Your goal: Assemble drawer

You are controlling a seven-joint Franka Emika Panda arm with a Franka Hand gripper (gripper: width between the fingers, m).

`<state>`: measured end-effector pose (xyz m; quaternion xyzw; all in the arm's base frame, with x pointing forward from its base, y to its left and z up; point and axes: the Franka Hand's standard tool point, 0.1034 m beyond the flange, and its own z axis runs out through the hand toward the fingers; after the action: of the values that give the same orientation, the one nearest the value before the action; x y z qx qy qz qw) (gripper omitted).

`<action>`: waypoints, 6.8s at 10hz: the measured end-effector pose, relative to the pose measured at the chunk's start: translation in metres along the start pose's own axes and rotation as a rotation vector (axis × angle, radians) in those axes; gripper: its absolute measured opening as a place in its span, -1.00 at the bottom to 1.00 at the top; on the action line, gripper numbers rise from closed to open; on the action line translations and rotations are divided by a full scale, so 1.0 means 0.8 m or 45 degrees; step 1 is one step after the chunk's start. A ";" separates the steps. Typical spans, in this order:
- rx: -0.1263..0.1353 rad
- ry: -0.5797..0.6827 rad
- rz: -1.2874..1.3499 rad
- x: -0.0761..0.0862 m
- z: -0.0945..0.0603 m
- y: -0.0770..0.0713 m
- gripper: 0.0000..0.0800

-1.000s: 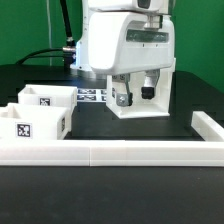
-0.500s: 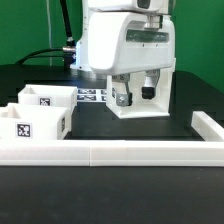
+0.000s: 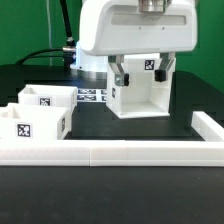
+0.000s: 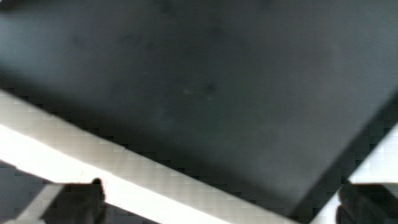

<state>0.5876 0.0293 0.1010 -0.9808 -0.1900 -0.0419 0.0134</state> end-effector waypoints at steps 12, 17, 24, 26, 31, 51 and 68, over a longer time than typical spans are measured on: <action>0.022 0.000 0.280 -0.053 -0.055 -0.072 0.62; 0.016 -0.024 0.352 -0.102 -0.073 -0.121 0.62; 0.009 -0.033 0.299 -0.155 -0.045 -0.156 0.62; 0.014 -0.033 0.292 -0.157 -0.043 -0.157 0.62; 0.025 -0.035 0.227 -0.188 -0.025 -0.180 0.62; 0.038 0.047 0.246 -0.106 -0.010 -0.119 -0.91; 0.076 0.262 0.709 0.024 -0.009 -0.079 -0.90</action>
Offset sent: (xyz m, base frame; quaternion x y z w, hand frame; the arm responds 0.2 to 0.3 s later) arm -0.0552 0.0068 0.0101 0.0393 -0.0329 0.2708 0.9613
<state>0.5814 0.0951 0.1108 -0.9850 0.0874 -0.1302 0.0725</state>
